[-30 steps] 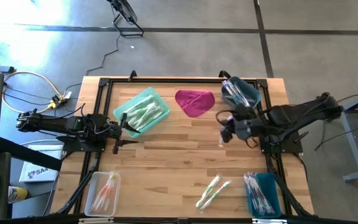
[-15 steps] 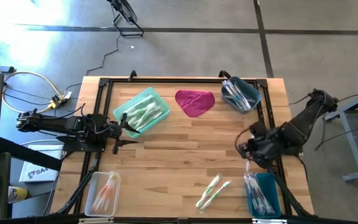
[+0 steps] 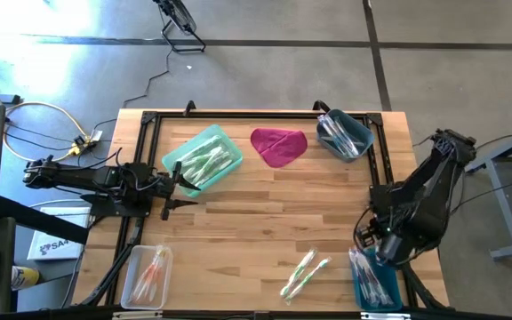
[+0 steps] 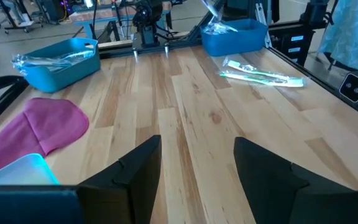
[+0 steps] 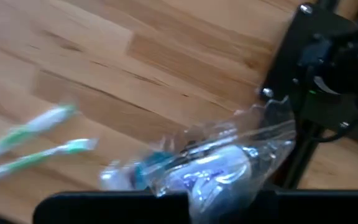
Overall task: Pick & Place Toothbrushes
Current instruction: Put the purple toothbrush to the dark blue bin bin
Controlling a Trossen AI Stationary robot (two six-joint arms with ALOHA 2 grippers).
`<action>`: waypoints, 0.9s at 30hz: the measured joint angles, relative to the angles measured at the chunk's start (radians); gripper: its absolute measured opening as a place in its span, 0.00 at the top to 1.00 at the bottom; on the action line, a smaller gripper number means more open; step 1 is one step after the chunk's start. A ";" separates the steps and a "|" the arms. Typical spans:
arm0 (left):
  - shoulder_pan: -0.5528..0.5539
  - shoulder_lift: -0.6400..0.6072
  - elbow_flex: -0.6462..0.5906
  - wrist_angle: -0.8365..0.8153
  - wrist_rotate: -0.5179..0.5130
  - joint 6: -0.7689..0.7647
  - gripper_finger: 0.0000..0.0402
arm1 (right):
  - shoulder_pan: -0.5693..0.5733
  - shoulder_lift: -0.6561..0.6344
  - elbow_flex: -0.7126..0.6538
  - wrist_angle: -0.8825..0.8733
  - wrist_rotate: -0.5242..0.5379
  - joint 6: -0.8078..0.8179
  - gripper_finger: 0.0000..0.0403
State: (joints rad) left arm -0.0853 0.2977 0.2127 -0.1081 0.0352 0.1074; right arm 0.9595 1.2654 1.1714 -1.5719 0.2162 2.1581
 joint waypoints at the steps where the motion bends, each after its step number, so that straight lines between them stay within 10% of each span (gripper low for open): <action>1: 0.000 0.000 0.000 0.000 0.000 0.000 0.51 | 0.008 0.014 -0.011 -0.001 -0.014 0.011 0.99; 27: 0.000 0.001 0.000 0.000 0.000 -0.010 0.51 | 0.155 0.291 -0.056 0.283 -0.149 0.167 0.96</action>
State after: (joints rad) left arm -0.0853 0.2985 0.2127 -0.1081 0.0349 0.0978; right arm 1.1141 1.5562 1.1156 -1.2884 0.0676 2.3250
